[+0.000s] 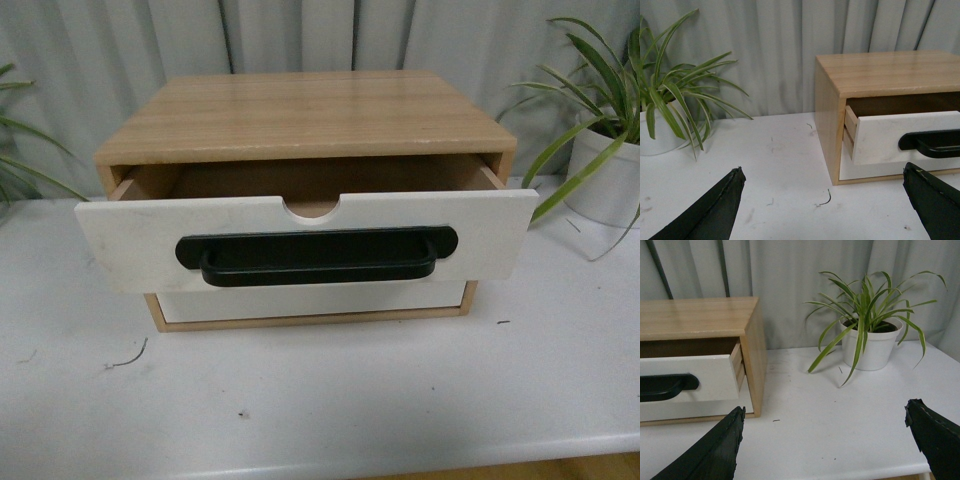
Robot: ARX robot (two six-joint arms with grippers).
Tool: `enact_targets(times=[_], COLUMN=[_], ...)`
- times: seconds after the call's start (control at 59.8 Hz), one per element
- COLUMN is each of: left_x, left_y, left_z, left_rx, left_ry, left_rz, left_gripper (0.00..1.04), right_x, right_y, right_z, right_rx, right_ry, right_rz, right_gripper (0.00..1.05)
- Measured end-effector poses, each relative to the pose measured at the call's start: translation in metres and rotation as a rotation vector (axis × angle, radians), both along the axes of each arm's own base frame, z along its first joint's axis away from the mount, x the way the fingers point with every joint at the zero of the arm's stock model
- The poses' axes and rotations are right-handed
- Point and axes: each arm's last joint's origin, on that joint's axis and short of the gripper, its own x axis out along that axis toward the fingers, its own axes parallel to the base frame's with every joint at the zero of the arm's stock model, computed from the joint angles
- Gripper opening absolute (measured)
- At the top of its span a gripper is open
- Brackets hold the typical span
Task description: Close drawer sideways
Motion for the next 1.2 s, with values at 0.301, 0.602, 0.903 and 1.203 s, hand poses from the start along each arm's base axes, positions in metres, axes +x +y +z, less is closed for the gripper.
enact_targets(times=[0.301, 0.602, 0.903, 1.203], left_x=[0.0, 0.0, 0.0, 0.0], left_y=[0.0, 0.0, 0.0, 0.0], left_z=[0.0, 0.0, 0.0, 0.0], left_rx=[0.0, 0.0, 0.0, 0.0], left_ry=[0.0, 0.0, 0.0, 0.0], left_rz=[0.0, 0.0, 0.0, 0.0], left_gripper=[0.98, 0.98, 0.98, 0.98], right_x=[0.0, 0.0, 0.0, 0.0], right_y=[0.0, 0.0, 0.0, 0.0], right_z=[0.0, 0.0, 0.0, 0.0], right_rx=[0.0, 0.0, 0.0, 0.0], right_ry=[0.0, 0.0, 0.0, 0.0], right_rz=[0.0, 0.0, 0.0, 0.0], right_gripper=[0.98, 0.98, 0.98, 0.98])
